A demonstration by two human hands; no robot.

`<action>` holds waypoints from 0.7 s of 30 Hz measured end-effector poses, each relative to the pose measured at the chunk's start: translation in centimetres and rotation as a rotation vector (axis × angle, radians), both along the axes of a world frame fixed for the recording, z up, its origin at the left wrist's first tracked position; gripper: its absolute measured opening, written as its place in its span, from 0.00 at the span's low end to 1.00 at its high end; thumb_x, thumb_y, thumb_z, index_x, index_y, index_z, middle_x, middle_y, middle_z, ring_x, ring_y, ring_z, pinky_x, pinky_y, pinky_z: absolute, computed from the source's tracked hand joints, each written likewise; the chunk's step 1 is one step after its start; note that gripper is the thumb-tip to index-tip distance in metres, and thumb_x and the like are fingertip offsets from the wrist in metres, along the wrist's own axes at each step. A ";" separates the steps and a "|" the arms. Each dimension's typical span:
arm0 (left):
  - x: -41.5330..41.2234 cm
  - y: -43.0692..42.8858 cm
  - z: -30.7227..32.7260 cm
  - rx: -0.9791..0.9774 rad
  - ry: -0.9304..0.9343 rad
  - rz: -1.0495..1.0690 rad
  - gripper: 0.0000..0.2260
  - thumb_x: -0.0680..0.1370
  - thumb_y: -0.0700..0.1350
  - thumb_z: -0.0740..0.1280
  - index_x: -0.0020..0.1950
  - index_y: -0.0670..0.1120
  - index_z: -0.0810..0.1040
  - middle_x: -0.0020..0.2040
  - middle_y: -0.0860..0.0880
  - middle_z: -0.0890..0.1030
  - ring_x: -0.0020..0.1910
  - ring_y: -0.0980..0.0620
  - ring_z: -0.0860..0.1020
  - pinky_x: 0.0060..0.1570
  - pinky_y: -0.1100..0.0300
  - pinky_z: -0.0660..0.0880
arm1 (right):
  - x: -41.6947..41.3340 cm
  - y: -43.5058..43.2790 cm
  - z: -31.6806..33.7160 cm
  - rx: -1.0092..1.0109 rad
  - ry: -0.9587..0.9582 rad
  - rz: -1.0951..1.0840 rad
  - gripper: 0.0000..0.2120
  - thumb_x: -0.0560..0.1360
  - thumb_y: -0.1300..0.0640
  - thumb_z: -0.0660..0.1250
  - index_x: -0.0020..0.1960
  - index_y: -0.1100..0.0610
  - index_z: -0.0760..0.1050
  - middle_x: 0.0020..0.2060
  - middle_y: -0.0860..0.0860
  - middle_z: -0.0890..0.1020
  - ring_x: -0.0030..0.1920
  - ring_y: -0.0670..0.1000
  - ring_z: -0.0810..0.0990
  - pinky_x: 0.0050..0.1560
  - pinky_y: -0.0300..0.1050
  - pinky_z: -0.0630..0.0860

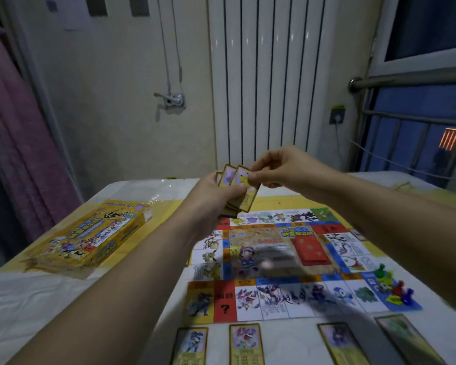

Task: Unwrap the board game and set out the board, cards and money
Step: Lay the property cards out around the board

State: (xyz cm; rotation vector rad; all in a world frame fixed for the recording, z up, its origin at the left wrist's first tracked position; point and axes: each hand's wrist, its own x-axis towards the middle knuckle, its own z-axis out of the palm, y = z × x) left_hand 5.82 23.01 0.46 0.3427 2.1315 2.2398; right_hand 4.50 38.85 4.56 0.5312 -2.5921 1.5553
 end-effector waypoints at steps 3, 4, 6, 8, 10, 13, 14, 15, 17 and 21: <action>0.2 1.2 -0.5 0.017 -0.035 -0.024 0.06 0.78 0.37 0.64 0.51 0.47 0.77 0.43 0.44 0.82 0.40 0.46 0.78 0.41 0.56 0.73 | 0.3 2.1 -0.8 0.026 -0.051 0.013 0.04 0.73 0.62 0.70 0.47 0.57 0.77 0.37 0.53 0.81 0.38 0.47 0.78 0.40 0.38 0.75; 0.2 1.5 -0.8 0.024 -0.041 -0.031 0.07 0.79 0.37 0.63 0.52 0.47 0.77 0.45 0.43 0.83 0.42 0.45 0.79 0.43 0.54 0.75 | 0.3 2.7 -1.2 0.055 -0.055 0.005 0.05 0.73 0.61 0.69 0.49 0.56 0.77 0.38 0.52 0.82 0.39 0.46 0.79 0.41 0.38 0.76; 0.1 1.8 -1.4 0.005 -0.034 -0.041 0.09 0.79 0.37 0.63 0.54 0.49 0.78 0.49 0.40 0.82 0.46 0.42 0.77 0.48 0.48 0.73 | 0.5 3.6 -1.8 0.094 -0.069 0.006 0.09 0.74 0.62 0.69 0.54 0.55 0.77 0.36 0.49 0.82 0.38 0.45 0.80 0.43 0.39 0.77; 0.2 1.9 -1.9 -0.039 -0.031 -0.042 0.11 0.79 0.36 0.63 0.54 0.50 0.79 0.51 0.38 0.82 0.47 0.40 0.77 0.50 0.43 0.72 | 0.7 4.3 -2.6 0.097 -0.121 0.049 0.13 0.74 0.63 0.69 0.57 0.55 0.76 0.34 0.49 0.81 0.36 0.46 0.79 0.42 0.41 0.76; 0.2 1.7 -2.4 -0.083 -0.049 -0.054 0.11 0.78 0.35 0.64 0.53 0.50 0.79 0.51 0.38 0.82 0.49 0.36 0.79 0.55 0.38 0.73 | 0.9 4.4 -3.2 0.118 -0.163 0.095 0.14 0.74 0.64 0.69 0.58 0.53 0.74 0.34 0.49 0.81 0.37 0.47 0.79 0.40 0.40 0.74; -0.2 1.2 -3.1 -0.167 -0.068 -0.086 0.09 0.77 0.37 0.66 0.52 0.50 0.80 0.53 0.34 0.80 0.55 0.31 0.77 0.57 0.35 0.72 | 0.8 3.8 -3.7 0.203 -0.129 0.087 0.10 0.73 0.60 0.71 0.53 0.53 0.75 0.34 0.48 0.80 0.36 0.46 0.80 0.35 0.37 0.72; -0.4 1.0 -3.3 -0.178 -0.071 -0.082 0.09 0.77 0.38 0.67 0.52 0.51 0.80 0.54 0.32 0.79 0.55 0.30 0.76 0.57 0.35 0.72 | 0.4 3.4 -3.8 0.237 -0.117 0.078 0.09 0.73 0.60 0.71 0.51 0.54 0.75 0.33 0.48 0.79 0.35 0.46 0.79 0.34 0.36 0.71; -0.6 0.8 -3.6 -0.164 -0.077 -0.064 0.08 0.77 0.39 0.67 0.52 0.50 0.80 0.54 0.31 0.78 0.53 0.30 0.77 0.57 0.36 0.72 | 0.1 3.1 -3.9 0.261 -0.121 0.079 0.07 0.73 0.60 0.71 0.49 0.55 0.75 0.32 0.48 0.78 0.35 0.46 0.78 0.33 0.35 0.70; -1.4 0.2 -4.2 -0.060 -0.101 0.016 0.07 0.77 0.39 0.67 0.52 0.48 0.80 0.46 0.35 0.80 0.45 0.37 0.78 0.48 0.46 0.77 | -1.0 2.4 -4.2 0.244 -0.147 0.095 0.06 0.73 0.63 0.70 0.47 0.57 0.75 0.33 0.51 0.77 0.33 0.49 0.76 0.30 0.35 0.69; -4.7 -2.5 -4.4 0.438 -0.290 0.218 0.07 0.79 0.37 0.61 0.51 0.44 0.77 0.34 0.47 0.80 0.30 0.53 0.77 0.27 0.66 0.74 | -4.6 1.4 -5.4 0.098 -0.176 -0.012 0.06 0.75 0.68 0.67 0.49 0.60 0.78 0.35 0.56 0.80 0.32 0.49 0.75 0.32 0.38 0.72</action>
